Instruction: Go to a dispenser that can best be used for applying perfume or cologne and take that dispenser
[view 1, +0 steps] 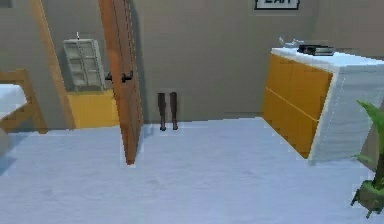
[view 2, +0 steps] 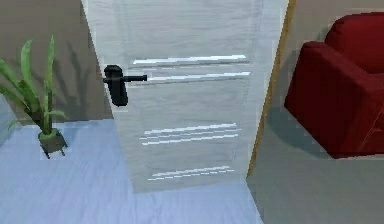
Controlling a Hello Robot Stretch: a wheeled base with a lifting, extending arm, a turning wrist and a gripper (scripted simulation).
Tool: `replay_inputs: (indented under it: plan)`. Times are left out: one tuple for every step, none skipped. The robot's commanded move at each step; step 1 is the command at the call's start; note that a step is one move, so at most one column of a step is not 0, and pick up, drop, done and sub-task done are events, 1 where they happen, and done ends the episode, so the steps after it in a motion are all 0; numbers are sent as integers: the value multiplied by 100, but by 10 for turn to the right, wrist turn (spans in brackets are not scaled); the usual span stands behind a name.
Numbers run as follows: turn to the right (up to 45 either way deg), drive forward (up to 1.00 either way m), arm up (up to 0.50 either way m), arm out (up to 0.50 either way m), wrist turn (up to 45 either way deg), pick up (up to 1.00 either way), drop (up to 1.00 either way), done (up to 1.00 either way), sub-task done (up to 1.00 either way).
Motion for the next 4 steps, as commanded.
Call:
replay_inputs:
  plan:
    - [0,40,0,0,0,0,0,0,0]
    - [-360,0,0,0,0,0,0,0,0]
    - [0,100,0,0,0,0,0,0,0]
    - [0,20,0,0,0,0,0,0,0]
